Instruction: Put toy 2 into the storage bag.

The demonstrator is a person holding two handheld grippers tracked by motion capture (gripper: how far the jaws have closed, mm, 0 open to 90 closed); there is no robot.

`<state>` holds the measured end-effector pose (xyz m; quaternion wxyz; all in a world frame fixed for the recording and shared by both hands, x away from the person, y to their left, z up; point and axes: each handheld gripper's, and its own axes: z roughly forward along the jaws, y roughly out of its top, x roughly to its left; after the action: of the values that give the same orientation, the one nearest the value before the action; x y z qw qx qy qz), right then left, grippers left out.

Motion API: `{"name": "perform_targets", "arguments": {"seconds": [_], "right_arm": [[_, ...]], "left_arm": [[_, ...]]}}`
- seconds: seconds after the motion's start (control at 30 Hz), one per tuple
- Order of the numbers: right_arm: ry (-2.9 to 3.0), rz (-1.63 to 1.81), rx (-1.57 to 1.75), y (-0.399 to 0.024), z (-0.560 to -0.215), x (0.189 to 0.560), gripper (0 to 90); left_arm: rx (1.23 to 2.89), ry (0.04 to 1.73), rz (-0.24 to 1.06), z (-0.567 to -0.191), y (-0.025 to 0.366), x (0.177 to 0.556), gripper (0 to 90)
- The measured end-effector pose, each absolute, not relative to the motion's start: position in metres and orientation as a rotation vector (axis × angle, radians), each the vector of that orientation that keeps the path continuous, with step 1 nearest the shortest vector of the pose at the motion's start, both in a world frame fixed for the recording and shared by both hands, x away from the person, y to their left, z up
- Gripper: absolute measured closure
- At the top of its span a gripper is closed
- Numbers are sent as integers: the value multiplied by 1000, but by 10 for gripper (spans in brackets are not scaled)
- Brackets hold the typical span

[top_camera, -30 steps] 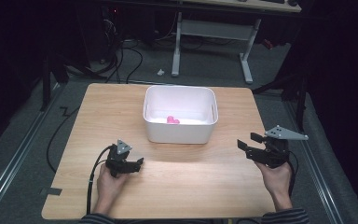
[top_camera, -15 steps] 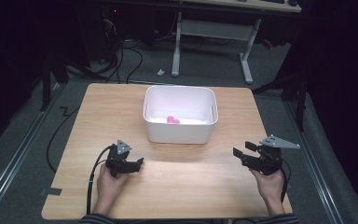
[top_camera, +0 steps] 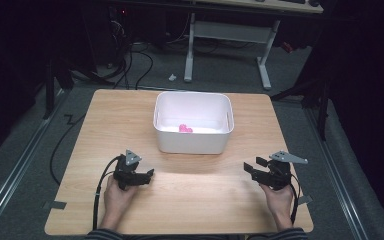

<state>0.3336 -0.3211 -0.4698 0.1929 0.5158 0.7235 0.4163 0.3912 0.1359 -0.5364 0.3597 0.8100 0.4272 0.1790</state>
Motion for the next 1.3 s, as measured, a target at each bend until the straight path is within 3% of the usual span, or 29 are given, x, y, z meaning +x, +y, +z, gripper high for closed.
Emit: {"name": "perform_targets", "arguments": {"seconds": [0.93, 1.3], "right_arm": [[2078, 917, 1476, -305, -517, 363, 390], [2074, 872, 1439, -304, -530, 363, 345]], "left_arm": [[2087, 1102, 463, -536, 136, 391, 197], [2088, 1102, 463, -536, 136, 391, 198]]}}
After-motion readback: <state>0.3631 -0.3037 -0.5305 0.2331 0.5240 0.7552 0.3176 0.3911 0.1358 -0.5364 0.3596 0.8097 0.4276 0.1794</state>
